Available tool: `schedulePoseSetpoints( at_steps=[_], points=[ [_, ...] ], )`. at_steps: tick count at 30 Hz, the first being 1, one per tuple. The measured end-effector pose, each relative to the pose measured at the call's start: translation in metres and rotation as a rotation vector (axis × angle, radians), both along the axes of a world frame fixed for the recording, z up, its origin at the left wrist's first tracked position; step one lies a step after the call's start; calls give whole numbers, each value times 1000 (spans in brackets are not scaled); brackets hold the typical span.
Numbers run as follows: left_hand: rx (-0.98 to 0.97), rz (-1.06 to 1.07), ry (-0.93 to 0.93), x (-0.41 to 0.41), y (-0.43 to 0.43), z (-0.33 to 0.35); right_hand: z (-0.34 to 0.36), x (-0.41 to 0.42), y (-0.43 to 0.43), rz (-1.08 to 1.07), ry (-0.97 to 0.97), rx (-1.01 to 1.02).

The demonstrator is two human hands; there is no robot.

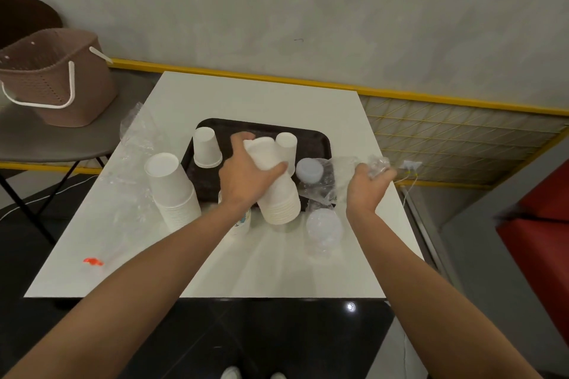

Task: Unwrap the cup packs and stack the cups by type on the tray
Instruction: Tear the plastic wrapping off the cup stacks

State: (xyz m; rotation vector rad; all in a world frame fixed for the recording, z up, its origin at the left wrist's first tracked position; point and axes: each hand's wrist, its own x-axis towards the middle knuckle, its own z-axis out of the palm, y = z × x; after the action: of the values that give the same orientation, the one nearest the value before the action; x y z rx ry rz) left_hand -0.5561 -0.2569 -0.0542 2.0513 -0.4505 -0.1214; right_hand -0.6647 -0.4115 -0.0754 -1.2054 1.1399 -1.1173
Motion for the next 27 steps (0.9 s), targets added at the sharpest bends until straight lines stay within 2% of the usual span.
schedulePoseSetpoints(
  at_steps=[6,11,15,24,27],
  points=[
    [333,-204,-383,-17,-7,-29,-5,-2,4,53,39,-52],
    [492,-319,-553,-23,-6,-46,-4,-2,1,82,48,-73],
    [517,-323,-561,-22,-5,-47,-2,-1,2,106,40,-79],
    [565,-360,-425,-20,2,-59,-1,1,6,150,46,-64],
    [585,-377,-442,-18,0,-58,3,2,9,160,23,-68]
  ],
)
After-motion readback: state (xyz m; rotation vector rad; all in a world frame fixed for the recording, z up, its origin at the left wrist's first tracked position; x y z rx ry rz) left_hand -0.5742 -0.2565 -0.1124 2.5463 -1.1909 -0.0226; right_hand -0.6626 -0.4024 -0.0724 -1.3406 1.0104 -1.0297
